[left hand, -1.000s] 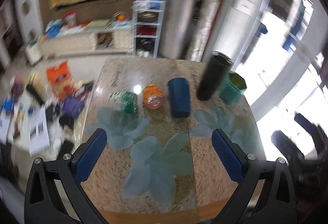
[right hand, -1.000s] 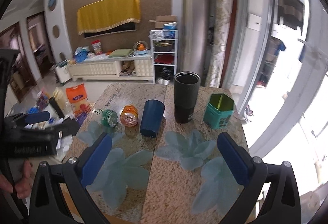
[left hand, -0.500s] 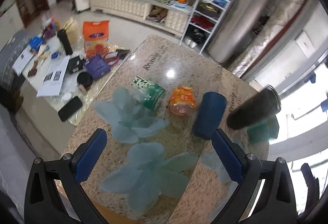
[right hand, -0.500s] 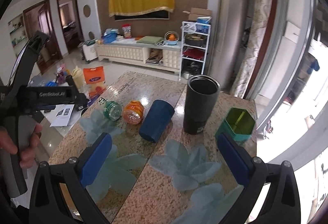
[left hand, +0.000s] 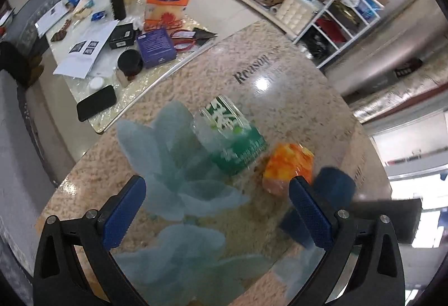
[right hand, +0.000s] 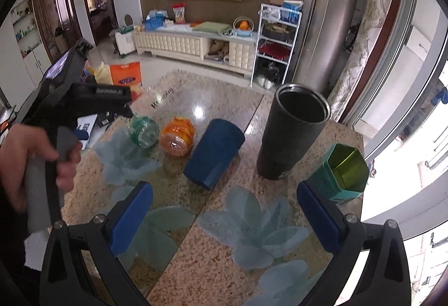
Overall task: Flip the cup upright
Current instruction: 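Move the left tool toward the green-labeled clear cup lying on its side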
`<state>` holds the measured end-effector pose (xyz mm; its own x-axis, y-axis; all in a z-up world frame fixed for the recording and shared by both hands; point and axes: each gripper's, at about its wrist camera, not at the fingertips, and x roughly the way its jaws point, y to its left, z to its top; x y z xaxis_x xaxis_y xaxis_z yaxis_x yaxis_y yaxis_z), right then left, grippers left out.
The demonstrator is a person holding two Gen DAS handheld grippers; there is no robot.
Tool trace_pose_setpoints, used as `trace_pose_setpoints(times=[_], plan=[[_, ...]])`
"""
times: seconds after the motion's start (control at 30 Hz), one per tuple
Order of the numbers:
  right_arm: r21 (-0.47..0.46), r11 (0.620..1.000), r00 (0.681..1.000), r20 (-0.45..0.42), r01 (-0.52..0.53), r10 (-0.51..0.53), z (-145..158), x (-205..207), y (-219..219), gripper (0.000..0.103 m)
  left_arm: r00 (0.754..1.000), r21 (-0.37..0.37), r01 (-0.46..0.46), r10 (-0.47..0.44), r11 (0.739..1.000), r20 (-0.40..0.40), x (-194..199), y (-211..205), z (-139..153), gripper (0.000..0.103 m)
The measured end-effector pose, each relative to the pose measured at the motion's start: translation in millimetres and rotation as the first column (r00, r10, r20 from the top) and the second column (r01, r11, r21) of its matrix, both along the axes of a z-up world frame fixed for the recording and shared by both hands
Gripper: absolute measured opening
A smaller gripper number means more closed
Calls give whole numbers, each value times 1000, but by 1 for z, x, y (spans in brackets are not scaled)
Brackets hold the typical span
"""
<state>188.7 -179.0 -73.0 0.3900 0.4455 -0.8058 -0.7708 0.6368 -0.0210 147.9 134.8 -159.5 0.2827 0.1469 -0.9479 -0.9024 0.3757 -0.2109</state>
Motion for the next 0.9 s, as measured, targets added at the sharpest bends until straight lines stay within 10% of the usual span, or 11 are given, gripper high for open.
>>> trace_pose_setpoints(times=[0.9], plan=[[-78, 996, 996, -79, -35, 29, -17, 14, 20, 103, 950, -176, -311, 308, 934, -42, 24, 58, -85, 102]])
